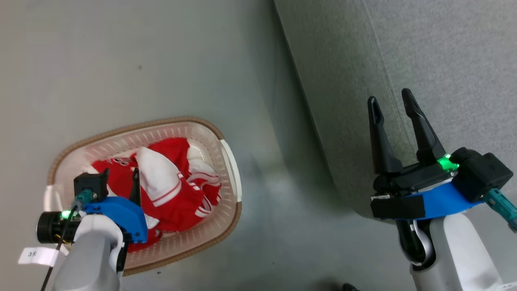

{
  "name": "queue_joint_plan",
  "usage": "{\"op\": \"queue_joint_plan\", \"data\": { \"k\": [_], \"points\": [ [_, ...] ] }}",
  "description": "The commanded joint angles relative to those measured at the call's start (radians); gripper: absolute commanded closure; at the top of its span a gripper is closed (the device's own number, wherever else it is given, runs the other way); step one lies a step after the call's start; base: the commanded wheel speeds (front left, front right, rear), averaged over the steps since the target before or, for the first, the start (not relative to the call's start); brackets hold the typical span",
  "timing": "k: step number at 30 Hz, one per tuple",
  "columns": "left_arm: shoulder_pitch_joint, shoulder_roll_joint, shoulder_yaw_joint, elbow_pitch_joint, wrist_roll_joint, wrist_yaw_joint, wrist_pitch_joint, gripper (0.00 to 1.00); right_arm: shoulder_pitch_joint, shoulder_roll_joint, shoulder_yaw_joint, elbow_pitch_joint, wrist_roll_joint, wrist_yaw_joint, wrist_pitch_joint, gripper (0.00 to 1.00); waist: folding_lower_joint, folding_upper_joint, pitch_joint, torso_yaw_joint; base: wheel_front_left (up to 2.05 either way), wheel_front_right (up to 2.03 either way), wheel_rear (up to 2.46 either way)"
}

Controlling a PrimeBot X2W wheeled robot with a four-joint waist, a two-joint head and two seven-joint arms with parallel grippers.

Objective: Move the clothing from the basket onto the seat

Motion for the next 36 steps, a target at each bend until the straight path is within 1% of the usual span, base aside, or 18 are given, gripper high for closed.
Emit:
{"op": "queue_joint_plan", "data": {
  "k": [1,6,12,17,21,22,23,30,36],
  "points": [
    [-0.036,0.014,-0.004,0.014,0.004,0.005,0.005,0.0,-0.023,0.0,0.006,-0.012,0.015,0.0,-0.003,0.0,-0.0003,0.0001,0.102,-0.049,0.0,0.0,0.0],
    [-0.091,0.026,-0.011,0.08,0.005,0.011,0.017,0.0,-0.039,0.0,0.023,-0.027,0.032,0.0,-0.003,0.0,-0.0003,0.0001,0.153,-0.053,0.0,0.0,0.0],
    [-0.141,0.047,-0.03,0.152,0.034,0.058,0.036,0.0,-0.049,0.0,0.037,-0.037,0.046,0.0,-0.004,0.0,-0.0003,0.0001,0.188,-0.054,0.0,0.0,0.0],
    [-0.169,0.058,-0.039,0.21,0.044,0.111,0.062,0.0,-0.055,0.0,0.049,-0.037,0.054,0.0,-0.004,0.0,-0.0003,0.0001,0.203,-0.056,0.0,0.0,0.0],
    [-0.191,0.072,-0.032,0.266,0.03,0.124,0.104,0.0,-0.061,0.0,0.058,-0.038,0.061,0.0,-0.004,0.0,-0.0003,0.0001,0.215,-0.062,0.0,0.0,0.0],
    [-0.197,0.077,-0.032,0.278,0.029,0.122,0.113,0.55,-0.061,0.0,0.06,-0.038,0.062,0.0,-0.004,0.0,-0.0003,0.0001,0.217,-0.064,0.0,0.0,0.0],
    [-0.203,0.08,-0.035,0.287,0.028,0.116,0.118,1.0,-0.061,0.0,0.061,-0.037,0.065,0.0,-0.004,0.0,-0.0003,0.0001,0.219,-0.065,0.0,0.0,0.0],
    [-0.228,0.086,-0.043,0.324,0.015,0.09,0.102,1.0,-0.068,0.0,0.061,-0.028,0.068,0.0,-0.004,0.0,-0.0003,0.0001,0.216,-0.066,0.0,0.0,0.0],
    [-0.235,0.073,-0.046,0.337,0.003,0.074,0.075,1.0,-0.07,0.0,0.058,-0.024,0.061,0.0,-0.004,0.0,-0.0003,0.0001,0.201,-0.056,0.0,0.0,0.0]
  ]
}}
